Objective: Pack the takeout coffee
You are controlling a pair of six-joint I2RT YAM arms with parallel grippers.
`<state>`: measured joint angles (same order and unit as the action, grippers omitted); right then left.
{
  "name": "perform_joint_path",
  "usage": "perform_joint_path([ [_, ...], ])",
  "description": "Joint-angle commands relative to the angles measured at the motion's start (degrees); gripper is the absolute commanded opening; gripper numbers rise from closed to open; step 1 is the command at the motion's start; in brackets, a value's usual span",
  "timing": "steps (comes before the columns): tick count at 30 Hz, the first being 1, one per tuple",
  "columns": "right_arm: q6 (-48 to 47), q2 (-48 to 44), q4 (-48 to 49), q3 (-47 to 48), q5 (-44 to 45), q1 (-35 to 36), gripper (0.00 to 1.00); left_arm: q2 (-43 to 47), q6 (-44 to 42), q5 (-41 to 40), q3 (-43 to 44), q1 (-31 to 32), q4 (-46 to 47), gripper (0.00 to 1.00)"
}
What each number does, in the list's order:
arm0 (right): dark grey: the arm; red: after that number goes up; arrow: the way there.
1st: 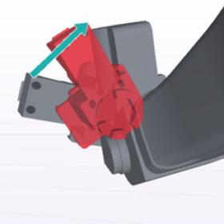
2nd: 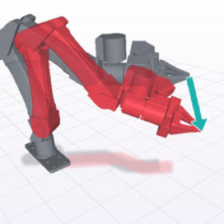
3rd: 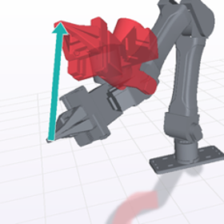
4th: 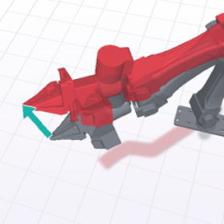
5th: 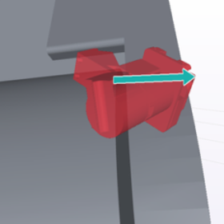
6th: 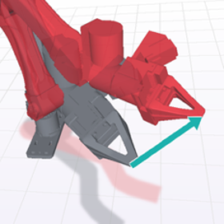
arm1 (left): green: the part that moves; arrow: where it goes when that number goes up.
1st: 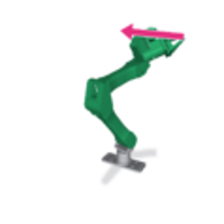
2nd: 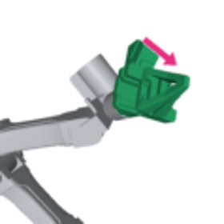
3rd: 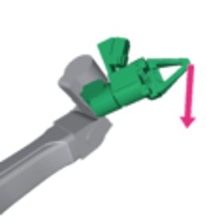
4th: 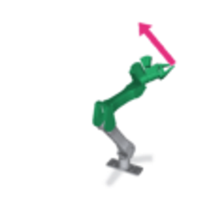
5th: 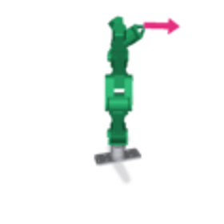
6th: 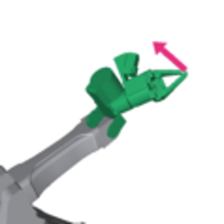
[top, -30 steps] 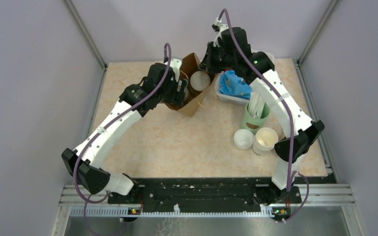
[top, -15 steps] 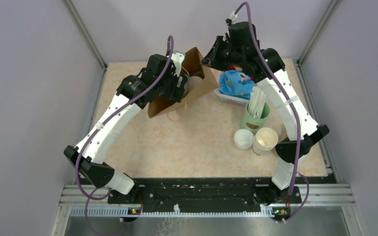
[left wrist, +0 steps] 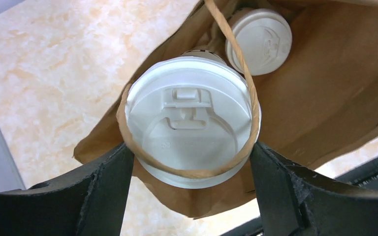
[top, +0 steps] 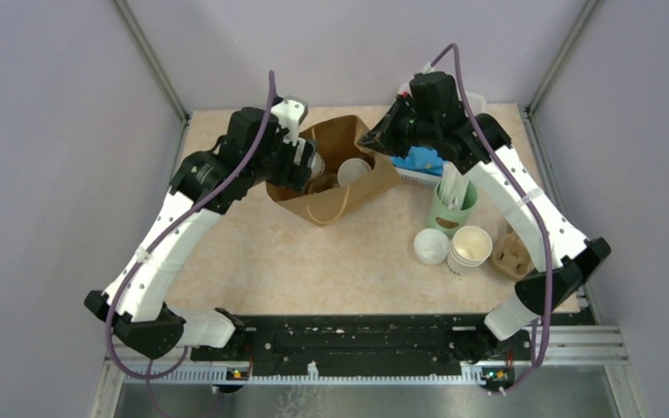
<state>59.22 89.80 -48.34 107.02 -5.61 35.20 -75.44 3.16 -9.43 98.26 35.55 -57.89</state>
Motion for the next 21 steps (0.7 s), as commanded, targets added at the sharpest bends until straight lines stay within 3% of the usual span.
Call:
perform_joint_path([
  [1,1.43,-4.86,-0.75,-5.3,4.03,-0.07,0.0,2.2,-0.32,5.45,-2.86,-0.1,2.25,0.43],
  [11,-17.39,-2.46,-9.8,2.36,8.19,0.15,0.05,0.51,1.22,9.09,-3.06,-0.11,0.93,0.43],
  [16,-27.88,0.7,-10.68,7.53,8.69,1.68,0.23,0.01,0.09,9.09,-3.79,-0.12,0.39,0.42],
  [21,-31.55,3.2,-8.71,13.15,6.99,2.82,0.44,0.76,-0.12,11.18,-6.87,-0.09,1.36,0.41],
])
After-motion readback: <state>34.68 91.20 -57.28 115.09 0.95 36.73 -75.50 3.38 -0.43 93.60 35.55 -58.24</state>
